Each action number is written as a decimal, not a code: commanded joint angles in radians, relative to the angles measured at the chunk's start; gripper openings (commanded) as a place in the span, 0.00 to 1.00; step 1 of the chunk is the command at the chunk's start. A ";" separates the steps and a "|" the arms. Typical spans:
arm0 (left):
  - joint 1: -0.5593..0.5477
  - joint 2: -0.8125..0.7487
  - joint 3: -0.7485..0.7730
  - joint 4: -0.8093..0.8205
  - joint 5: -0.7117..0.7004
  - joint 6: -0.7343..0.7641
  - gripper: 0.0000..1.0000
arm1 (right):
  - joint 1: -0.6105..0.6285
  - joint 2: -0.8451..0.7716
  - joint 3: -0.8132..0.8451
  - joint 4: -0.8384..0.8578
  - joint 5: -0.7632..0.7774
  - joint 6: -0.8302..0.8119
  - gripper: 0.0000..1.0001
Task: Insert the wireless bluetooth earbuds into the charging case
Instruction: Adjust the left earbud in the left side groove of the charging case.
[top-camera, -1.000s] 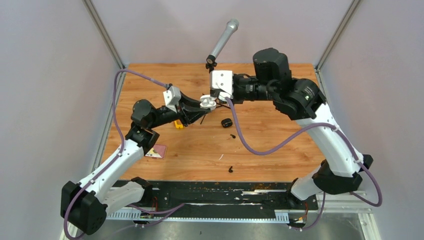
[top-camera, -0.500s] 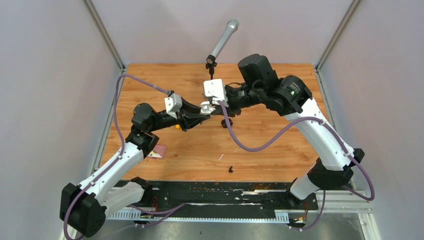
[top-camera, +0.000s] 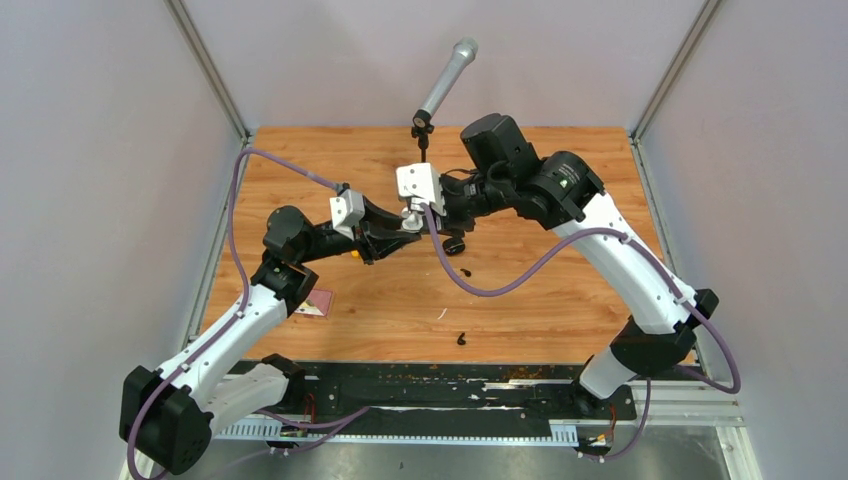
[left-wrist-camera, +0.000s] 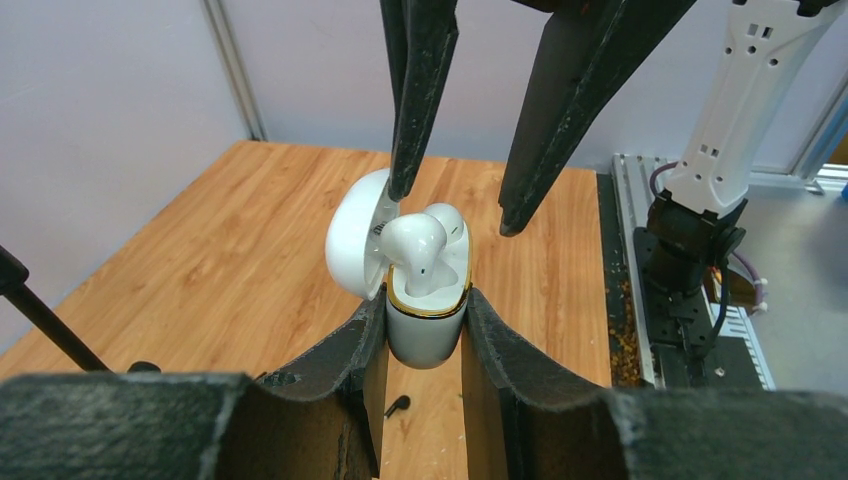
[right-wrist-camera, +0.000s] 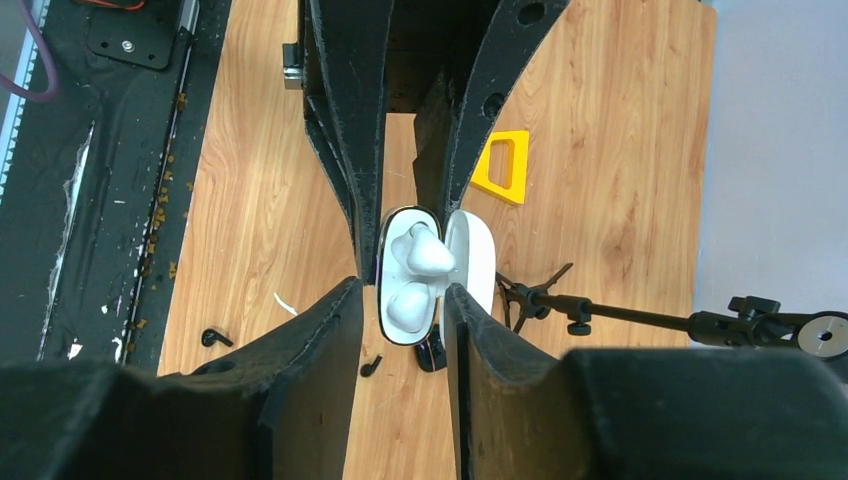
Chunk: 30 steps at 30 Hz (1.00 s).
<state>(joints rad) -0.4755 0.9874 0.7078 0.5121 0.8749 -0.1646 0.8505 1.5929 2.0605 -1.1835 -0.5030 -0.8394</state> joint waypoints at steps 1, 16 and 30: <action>0.002 -0.006 0.028 0.022 0.025 0.035 0.00 | 0.011 0.000 -0.010 0.058 0.016 -0.015 0.38; 0.002 -0.008 0.036 0.011 0.016 0.041 0.00 | 0.038 0.011 -0.004 0.044 0.001 -0.088 0.38; 0.002 -0.009 0.026 0.001 -0.024 0.039 0.00 | 0.039 0.018 0.058 0.005 0.027 -0.066 0.33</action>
<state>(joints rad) -0.4755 0.9874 0.7078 0.4965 0.8665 -0.1398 0.8833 1.6238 2.0644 -1.1896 -0.4870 -0.9142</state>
